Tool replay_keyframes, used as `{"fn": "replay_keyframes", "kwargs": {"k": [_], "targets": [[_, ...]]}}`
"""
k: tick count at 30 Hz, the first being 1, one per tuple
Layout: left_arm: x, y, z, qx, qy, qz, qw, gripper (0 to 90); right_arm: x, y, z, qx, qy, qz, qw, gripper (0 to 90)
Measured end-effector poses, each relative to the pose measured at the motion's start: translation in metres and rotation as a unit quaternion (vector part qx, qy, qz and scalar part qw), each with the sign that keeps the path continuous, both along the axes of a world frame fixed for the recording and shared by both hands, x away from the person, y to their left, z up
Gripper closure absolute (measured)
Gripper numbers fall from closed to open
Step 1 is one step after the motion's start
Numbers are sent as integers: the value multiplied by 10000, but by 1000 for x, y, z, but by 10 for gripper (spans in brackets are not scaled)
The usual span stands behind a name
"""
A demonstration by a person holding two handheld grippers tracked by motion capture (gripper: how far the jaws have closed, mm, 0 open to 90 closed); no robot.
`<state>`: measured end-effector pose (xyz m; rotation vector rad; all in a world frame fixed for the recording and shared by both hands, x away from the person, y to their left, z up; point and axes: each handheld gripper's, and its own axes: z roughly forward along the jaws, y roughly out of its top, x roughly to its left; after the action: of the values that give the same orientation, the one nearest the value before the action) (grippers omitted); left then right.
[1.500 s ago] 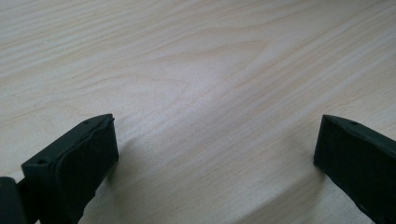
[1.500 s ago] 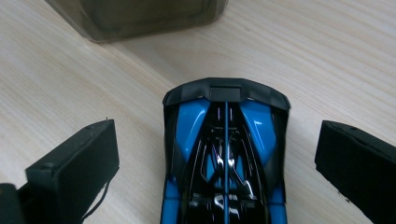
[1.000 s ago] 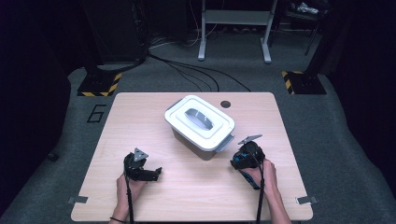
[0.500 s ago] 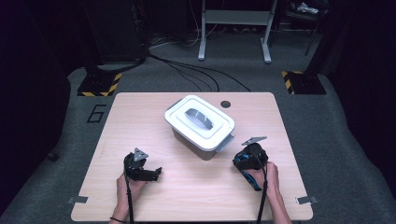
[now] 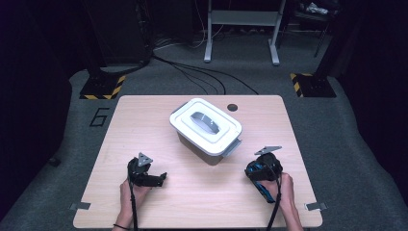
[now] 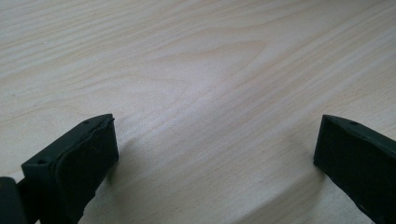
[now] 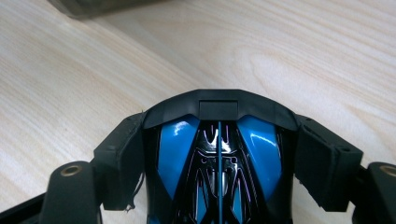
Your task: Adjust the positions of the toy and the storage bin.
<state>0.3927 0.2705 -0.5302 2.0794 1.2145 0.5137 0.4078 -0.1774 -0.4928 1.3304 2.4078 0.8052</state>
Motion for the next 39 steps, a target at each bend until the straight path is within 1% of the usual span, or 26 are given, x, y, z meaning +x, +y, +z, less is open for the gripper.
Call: {"fn": "replay_keyframes", "kwargs": {"k": [7, 11, 12, 19, 20, 21, 23, 24, 27, 30, 31, 32, 36, 37, 39], "targets": [[0, 0, 0, -1, 0, 1, 10000, 0, -10, -7, -3, 10, 43, -77, 10000, 242], [0, 0, 0, -2, 0, 1, 10000, 0, -14, -9, -4, 14, 3, -28, 10000, 242], [0, 0, 0, -1, -1, 2, 10000, 0, -15, -9, -4, 9, 29, -53, 10000, 242], [0, 0, 0, -1, 1, 0, 10000, 0, -16, -10, -6, 52, -34, -41, 10000, 230], [0, 0, 0, -1, 1, 0, 10000, 0, -16, -10, -6, 93, -65, -66, 9999, 191], [0, 0, 0, 1, 2, -2, 10000, 0, -16, -11, -6, 156, -81, -36, 9998, 143], [0, 0, 0, -1, 1, -1, 10000, 0, -17, -12, -3, 248, -130, -30, 9996, 126], [0, 0, 0, -1, 1, 0, 10000, 0, -19, -11, -1, 307, -139, -64, 9994, 89], [0, 0, 0, 0, 1, -2, 10000, 0, -21, -10, 6, 314, -230, -50, 9992, 42], [0, 0, 0, 0, 1, -5, 10000, 0, -22, -7, 15, 362, -348, -7, 9987, 19], [0, 0, 0, 0, 1, -10, 10000, 0, -22, -6, 18, 382, -335, 6, 9987, 16], [0, 0, 0, 1, 6, -17, 10000, 0, -21, -5, 20, 354, -380, 43, 9986, 9], [0, 0, 0, -2, 7, -15, 10000, 0, -19, 1, 32, 416, -466, 116, 9980, 0], [0, 0, 0, -2, 7, -15, 10000, 0, -17, 2, 34, 375, -481, 167, 9980, 0], [0, 0, 0, -1, 9, -15, 10000, 0, -15, 6, 41, 433, -514, 204, 9975, 0]]}}
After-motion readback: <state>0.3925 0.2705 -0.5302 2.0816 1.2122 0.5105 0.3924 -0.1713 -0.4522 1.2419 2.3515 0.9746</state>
